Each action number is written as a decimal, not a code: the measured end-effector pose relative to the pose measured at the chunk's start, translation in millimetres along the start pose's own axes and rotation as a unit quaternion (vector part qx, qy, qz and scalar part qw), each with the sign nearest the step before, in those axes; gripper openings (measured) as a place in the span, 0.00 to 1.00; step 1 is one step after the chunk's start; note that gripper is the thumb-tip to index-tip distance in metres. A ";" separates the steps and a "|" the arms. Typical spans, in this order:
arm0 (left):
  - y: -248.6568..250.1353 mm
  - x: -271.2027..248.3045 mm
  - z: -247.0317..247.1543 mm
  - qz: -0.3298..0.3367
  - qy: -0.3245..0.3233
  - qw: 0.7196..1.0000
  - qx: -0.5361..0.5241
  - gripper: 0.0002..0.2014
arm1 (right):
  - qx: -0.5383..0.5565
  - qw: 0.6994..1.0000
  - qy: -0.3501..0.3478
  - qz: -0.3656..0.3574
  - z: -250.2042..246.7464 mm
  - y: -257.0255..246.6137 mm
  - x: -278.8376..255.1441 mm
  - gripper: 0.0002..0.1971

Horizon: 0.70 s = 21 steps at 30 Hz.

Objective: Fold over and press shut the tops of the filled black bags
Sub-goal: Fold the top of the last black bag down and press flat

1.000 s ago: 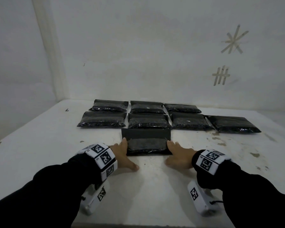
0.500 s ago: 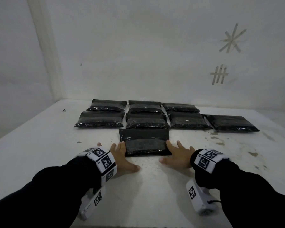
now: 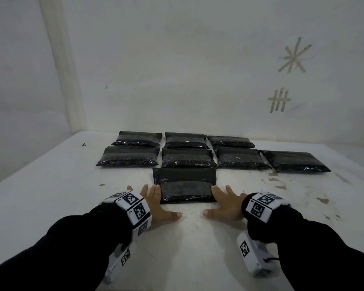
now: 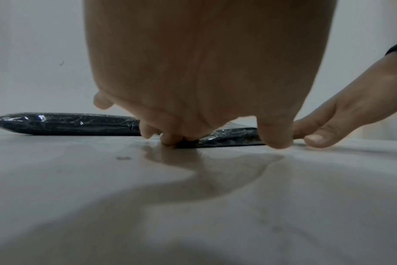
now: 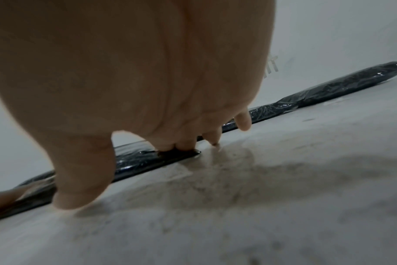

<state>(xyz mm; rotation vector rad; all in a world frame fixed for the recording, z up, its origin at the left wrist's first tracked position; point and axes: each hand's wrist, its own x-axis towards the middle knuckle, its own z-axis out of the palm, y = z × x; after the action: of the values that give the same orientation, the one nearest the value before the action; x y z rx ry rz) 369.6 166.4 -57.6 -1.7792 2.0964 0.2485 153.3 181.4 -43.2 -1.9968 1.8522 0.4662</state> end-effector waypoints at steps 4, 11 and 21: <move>-1.2 2.5 2.0 0.001 0.003 1.000 0.011 0.54 | -0.010 1.000 -0.001 0.002 -1.6 -0.8 -1.1 0.46; 2.4 1.0 4.2 -0.008 0.020 1.000 0.010 0.54 | 0.020 1.000 0.015 0.006 -2.3 -0.3 -3.7 0.45; -2.4 -7.5 -12.3 0.028 0.082 0.993 -0.080 0.30 | 0.079 0.997 0.025 -0.004 -6.6 5.0 2.0 0.34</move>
<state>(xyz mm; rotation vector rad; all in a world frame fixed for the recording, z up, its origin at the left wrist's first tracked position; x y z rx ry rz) 370.8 168.2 -43.2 -1.8919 2.3017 0.3017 148.5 176.1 -38.6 -1.9256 1.8479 0.2595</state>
